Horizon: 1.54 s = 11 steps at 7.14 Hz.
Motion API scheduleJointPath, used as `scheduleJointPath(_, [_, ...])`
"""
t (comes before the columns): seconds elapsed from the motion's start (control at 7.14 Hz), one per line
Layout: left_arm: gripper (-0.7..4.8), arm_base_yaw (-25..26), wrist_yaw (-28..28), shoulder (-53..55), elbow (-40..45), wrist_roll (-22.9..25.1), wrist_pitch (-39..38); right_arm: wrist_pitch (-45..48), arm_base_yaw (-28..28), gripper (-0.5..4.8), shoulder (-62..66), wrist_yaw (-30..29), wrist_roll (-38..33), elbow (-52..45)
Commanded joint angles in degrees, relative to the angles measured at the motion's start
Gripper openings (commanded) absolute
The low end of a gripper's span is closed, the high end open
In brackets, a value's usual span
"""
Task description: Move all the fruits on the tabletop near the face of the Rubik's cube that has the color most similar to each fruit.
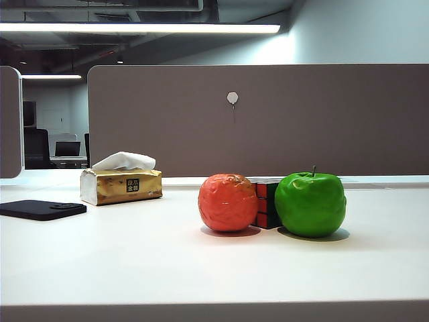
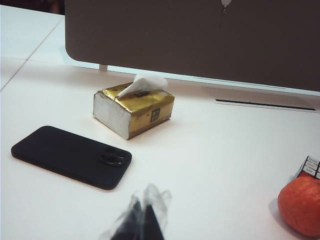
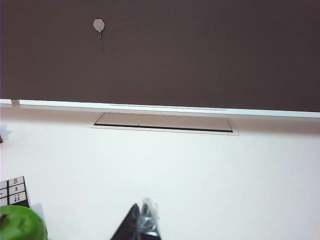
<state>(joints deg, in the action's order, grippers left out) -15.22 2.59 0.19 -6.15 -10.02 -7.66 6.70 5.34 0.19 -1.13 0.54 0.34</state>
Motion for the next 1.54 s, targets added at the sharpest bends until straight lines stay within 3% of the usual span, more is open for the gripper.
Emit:
scheduleJointPath(0.14, [-0.05, 0.0, -0.2, 0.0, 1.6, 0.0, 1.4, 0.8, 0.0, -0.01, 0.0, 0.0, 0.1, -0.1])
scheduleJointPath(0.28, [-0.05, 0.0, 2.7, 0.0, 5.6, 8.1, 0.8, 0.8, 0.0, 0.00, -0.1, 0.0, 0.1, -0.1])
scheduleJointPath(0.42, [-0.05, 0.0, 2.9, 0.0, 5.6, 8.2, 0.9, 0.8, 0.0, 0.00, -0.1, 0.0, 0.1, -0.1])
scheduleJointPath(0.56, [-0.05, 6.3, 3.5, 0.0, 5.6, 6.7, 0.9, 0.8, 0.0, -0.01, -0.1, -0.1, 0.1, -0.1])
scheduleJointPath(0.84, [-0.05, 15.7, -6.7, 0.0, 5.6, 6.3, 1.1, 0.8, 0.0, -0.01, -0.1, 0.0, 0.1, -0.1])
scheduleJointPath(1.54, [-0.05, 17.1, -6.4, 0.0, 5.5, 6.4, 1.7, 0.6, 0.0, -0.01, -0.1, 0.3, 1.7, -0.1])
